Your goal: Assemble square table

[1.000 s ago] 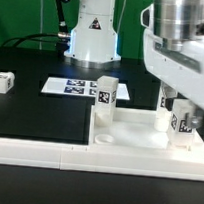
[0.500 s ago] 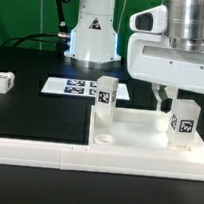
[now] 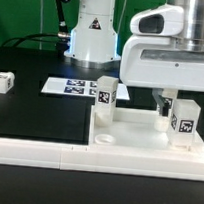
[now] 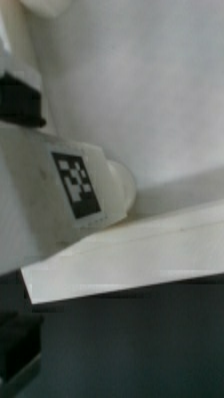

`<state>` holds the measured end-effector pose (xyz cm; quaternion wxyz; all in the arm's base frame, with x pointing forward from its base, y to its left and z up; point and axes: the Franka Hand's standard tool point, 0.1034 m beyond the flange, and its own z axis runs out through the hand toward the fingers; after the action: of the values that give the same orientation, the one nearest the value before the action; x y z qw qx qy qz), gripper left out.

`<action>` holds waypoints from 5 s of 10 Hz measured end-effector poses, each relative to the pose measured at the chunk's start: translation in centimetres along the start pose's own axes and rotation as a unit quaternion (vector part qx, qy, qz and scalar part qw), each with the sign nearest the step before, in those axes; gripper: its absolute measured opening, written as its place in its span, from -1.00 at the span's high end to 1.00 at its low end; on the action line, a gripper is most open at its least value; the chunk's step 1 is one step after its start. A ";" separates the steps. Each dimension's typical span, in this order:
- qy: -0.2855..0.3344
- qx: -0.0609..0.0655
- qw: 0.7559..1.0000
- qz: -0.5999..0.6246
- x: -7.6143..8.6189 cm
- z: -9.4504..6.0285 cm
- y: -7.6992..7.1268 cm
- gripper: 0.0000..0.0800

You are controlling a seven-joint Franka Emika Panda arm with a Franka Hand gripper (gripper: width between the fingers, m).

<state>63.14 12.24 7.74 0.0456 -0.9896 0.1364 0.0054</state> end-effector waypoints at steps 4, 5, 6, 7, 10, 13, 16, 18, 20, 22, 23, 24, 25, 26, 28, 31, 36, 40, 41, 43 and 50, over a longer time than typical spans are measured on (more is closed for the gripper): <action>-0.001 -0.002 0.989 0.147 0.0 0.1 0.3 0.25; -0.001 -0.001 0.980 0.201 0.0 0.1 0.3 0.26; -0.001 0.000 0.954 0.299 0.0 0.0 0.3 0.26; -0.005 -0.005 0.921 0.389 -0.5 0.3 0.0 0.26; -0.027 0.056 0.798 0.599 -0.2 0.6 0.1 0.27; -0.027 0.056 0.802 0.594 -0.3 0.6 0.1 0.27; -0.017 0.057 0.928 0.369 0.0 0.8 0.7 -0.47; -0.013 0.055 0.949 0.310 0.0 0.8 0.9 -0.60; -0.008 0.051 0.971 0.234 0.0 0.9 0.9 -0.62; -0.001 0.029 0.998 0.055 0.2 0.4 0.3 -0.62; 0.001 0.029 0.998 0.064 0.2 0.5 0.5 -0.62; 0.000 0.028 0.997 0.071 0.1 0.5 0.5 -0.62; 0.000 0.028 0.997 0.074 0.1 0.5 0.5 -0.28; 0.000 0.028 0.996 0.090 0.1 0.5 0.5 -0.28; -0.003 0.028 0.985 0.168 0.1 0.5 0.6 0.26; 0.000 0.022 0.925 0.379 0.1 0.4 0.5 0.26; -0.030 0.054 0.740 0.670 -0.1 0.6 0.1 0.27; -0.015 0.057 0.880 0.470 -0.1 0.7 0.0 -0.36; -0.014 0.056 0.885 0.462 -0.1 0.7 0.0 -0.54; -0.009 0.057 0.915 0.399 -0.1 0.7 0.1 -0.61; -0.005 0.012 0.990 0.141 0.3 0.9 0.6 -0.40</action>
Offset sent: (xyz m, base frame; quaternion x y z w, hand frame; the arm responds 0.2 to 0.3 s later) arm 0.0000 0.0000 0.0000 0.0000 0.0000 0.1938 0.9810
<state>63.30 11.64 6.82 0.0566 -0.9599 0.2740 0.0150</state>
